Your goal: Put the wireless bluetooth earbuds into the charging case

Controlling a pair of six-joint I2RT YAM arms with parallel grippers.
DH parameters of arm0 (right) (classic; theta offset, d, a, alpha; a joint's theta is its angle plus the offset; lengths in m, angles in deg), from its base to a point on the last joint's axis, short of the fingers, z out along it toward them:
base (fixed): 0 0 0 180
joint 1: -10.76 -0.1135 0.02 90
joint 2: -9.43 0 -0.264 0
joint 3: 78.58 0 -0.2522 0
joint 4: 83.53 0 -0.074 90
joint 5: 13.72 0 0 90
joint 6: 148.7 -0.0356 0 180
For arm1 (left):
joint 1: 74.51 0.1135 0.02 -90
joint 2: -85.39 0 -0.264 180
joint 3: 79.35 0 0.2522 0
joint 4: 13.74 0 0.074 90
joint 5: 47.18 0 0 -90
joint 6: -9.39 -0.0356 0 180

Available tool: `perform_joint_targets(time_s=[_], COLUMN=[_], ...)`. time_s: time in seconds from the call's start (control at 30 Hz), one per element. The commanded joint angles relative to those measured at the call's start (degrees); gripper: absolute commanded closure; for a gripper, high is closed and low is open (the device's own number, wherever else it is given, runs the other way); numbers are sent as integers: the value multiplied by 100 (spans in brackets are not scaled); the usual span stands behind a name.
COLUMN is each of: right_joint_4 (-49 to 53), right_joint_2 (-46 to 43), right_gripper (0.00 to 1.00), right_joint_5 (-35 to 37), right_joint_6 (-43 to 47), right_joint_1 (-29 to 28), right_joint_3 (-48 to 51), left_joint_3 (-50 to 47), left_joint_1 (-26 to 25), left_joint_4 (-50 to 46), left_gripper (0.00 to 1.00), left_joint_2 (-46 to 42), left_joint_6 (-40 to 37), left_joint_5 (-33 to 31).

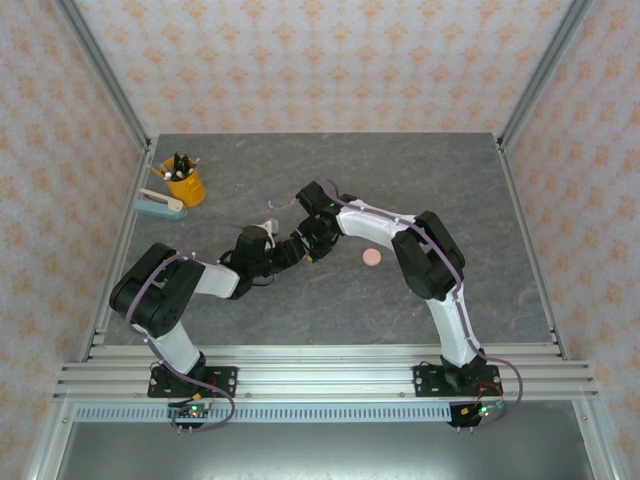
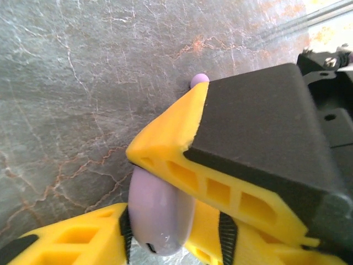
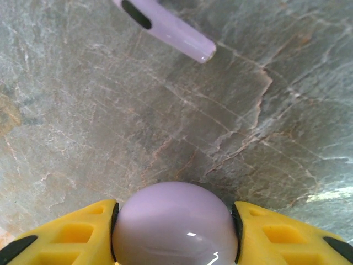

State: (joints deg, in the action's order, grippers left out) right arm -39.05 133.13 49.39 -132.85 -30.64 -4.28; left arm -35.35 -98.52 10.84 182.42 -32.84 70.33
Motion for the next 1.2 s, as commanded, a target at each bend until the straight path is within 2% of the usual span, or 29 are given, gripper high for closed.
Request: perform_joint_targets(time_s=[0.0,0.1,0.37,0.47,0.73,0.93,1.17], right_joint_4=[-46,-128,-754,-845,-866,-839,-936], right_joint_2=[-137,-152,-175,-202,-300,-339,-408], right_gripper=[53,53,53,53,53,53,53], right_joint_5=[-69,-101,-366,-403,-378,-361,-421], right_joint_6=[-99,-163,-612,-666,-684,-676,-711], right_joint_1=[-25,-25,-25,-25,-25,-25,-21], right_joint_3=[96,130,398,450,483,492,543], left_joint_3=[193,172,-8,-22,-96,-74,-27], left_joint_1=[-84,-102,-132,-126,-130,-130,-130], left_joint_4=[211,240,393,383,279,214,252], left_gripper=[49,49,59,60,50,48,59], left_joint_2=[20,18,-116,-186,-224,-219,-149], left_joint_6=[-40,-1,135,138,86,51,30], left_joint_5=[-129,-173,-477,-540,-656,-714,-729])
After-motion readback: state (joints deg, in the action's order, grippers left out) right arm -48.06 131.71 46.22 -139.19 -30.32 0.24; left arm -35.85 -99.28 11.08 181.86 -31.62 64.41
